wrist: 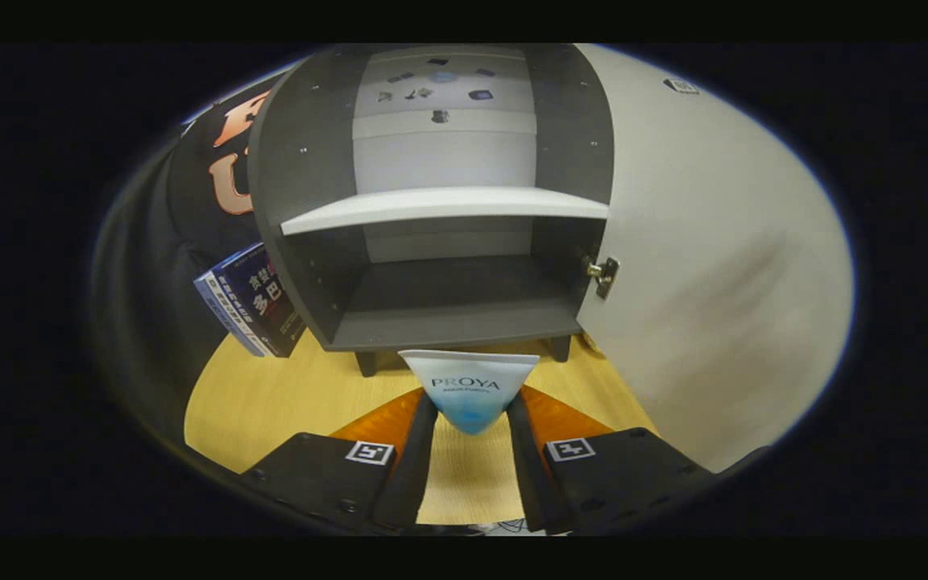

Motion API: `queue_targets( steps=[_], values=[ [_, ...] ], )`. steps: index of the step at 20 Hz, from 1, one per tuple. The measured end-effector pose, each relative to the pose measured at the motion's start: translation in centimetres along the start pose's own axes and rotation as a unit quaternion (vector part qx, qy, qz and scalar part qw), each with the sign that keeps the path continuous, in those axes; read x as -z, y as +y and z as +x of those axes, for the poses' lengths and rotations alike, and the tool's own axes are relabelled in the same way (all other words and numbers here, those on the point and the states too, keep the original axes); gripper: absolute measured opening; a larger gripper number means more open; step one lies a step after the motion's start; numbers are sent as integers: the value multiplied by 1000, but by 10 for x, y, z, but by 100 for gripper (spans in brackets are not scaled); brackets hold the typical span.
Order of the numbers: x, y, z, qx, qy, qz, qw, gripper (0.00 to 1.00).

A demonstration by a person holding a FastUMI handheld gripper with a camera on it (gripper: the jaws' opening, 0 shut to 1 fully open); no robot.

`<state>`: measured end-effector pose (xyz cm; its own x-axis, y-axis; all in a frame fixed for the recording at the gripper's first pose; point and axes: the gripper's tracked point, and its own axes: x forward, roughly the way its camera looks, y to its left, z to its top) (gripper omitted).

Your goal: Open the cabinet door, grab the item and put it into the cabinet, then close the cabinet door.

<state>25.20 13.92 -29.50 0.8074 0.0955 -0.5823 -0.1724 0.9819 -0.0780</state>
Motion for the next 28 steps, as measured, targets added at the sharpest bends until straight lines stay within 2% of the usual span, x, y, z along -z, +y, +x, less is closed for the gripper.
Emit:
queue_targets(
  steps=[5, 9, 14, 22, 28],
  values=[
    [-74, 23, -29, -31, -25, -18, 999, 55],
    [-127, 33, -45, -34, -50, -56, 997, 55],
    [-189, 38, -49, -30, -73, -70, 994, 55],
    [-258, 42, 0, -24, -74, -54, 995, 54],
    [-263, 39, 59, -20, -28, -46, 998, 55]
  ],
)
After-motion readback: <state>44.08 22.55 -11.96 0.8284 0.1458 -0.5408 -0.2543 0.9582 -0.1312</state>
